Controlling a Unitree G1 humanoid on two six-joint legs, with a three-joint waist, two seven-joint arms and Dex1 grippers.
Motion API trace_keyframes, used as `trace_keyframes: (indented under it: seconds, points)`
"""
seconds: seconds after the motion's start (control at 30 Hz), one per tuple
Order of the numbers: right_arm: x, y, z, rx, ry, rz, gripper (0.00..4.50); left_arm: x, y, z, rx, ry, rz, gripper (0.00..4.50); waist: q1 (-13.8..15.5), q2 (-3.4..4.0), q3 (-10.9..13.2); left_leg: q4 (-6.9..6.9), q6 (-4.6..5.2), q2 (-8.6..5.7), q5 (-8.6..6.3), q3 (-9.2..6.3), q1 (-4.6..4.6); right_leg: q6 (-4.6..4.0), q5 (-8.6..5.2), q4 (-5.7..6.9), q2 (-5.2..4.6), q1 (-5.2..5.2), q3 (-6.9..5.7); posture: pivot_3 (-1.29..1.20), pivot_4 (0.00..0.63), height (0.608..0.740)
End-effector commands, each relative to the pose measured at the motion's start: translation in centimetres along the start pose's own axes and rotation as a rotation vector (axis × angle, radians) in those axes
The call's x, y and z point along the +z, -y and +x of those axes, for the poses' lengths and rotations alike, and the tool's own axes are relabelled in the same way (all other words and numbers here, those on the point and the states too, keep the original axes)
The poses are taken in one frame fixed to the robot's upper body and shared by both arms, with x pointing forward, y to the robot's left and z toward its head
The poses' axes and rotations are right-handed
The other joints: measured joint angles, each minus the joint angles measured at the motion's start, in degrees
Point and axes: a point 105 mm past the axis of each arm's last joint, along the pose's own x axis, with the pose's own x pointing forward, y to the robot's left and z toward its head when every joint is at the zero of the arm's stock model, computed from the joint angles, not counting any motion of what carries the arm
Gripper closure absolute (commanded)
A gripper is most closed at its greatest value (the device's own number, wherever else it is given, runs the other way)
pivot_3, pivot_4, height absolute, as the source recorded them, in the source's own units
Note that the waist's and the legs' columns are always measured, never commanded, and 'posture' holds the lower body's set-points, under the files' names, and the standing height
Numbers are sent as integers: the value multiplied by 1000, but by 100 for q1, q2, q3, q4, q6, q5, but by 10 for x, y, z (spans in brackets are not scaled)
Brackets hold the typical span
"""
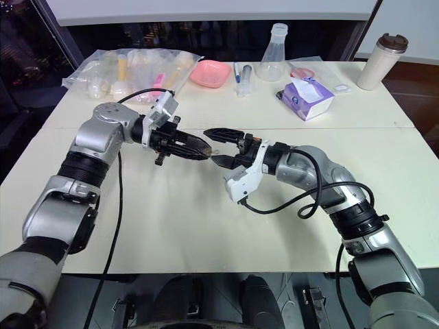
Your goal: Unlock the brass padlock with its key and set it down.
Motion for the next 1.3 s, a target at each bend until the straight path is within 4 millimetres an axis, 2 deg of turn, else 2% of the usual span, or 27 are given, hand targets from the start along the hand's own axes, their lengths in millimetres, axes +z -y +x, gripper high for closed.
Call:
trace_keyframes:
  seconds: [0.03, 0.3, 0.57, 0.6, 0.63, 0.8, 0.83, 1.23, 1.3]
  points:
    - [5, 14, 2, -65, 45, -40, 827, 14, 4, -1, -26, 14, 41, 3741, 7, 0, 0, 0, 0, 0, 0, 0, 0, 0, 0, 0, 0, 0, 0, 0, 150, 715]
    - [12, 19, 2, -126, 116, -80, 827, 17, 4, -4, -31, 35, 22, 3741, 2, 0, 0, 0, -1, 0, 0, 1, 0, 0, 0, 0, 0, 0, -1, 0, 150, 715]
    - [14, 13, 1, -114, 156, -74, 827, 22, 10, -3, -65, 48, 41, 3741, 2, 0, 0, 0, -1, 0, 1, 1, 0, 0, 0, 1, 0, 0, 0, 0, 150, 715]
    - [14, 13, 1, -112, 156, -74, 1347, 22, 11, -3, -69, 47, 42, 3741, 1, 0, 0, 0, -1, 0, 1, 1, 0, 0, 0, 0, 0, 0, 1, 0, 150, 715]
    - [14, 13, 1, -111, 156, -72, 1650, 22, 12, -2, -73, 47, 43, 3741, -2, 0, 0, 0, -1, 0, 1, 1, 0, 0, 0, 0, 0, 0, 1, 0, 150, 715]
    - [12, 12, 1, -106, 155, -70, 4180, 22, 16, -3, -87, 47, 45, 3741, -3, 0, 0, 0, -2, 1, 1, 1, 0, 0, 0, 0, 0, 0, 2, 0, 150, 715]
    - [12, 12, 1, -105, 155, -69, 4455, 22, 17, -3, -90, 47, 45, 3741, -2, 0, 0, 0, -2, 1, 1, 1, 0, 0, 0, 0, 0, 0, 2, 0, 150, 715]
    - [14, 13, 2, -105, 162, -71, 4455, 18, 13, -2, -69, 27, 42, 3741, 0, 0, 0, 1, -2, 1, 1, 1, 0, 0, 0, 0, 1, 0, 1, 0, 150, 715]
    - [14, 13, 2, -104, 160, -70, 4500, 16, 13, -2, -66, 22, 32, 2688, 1, 0, 0, 1, -2, 0, 1, 1, 0, 0, 0, 1, 1, 0, 1, 0, 150, 715]
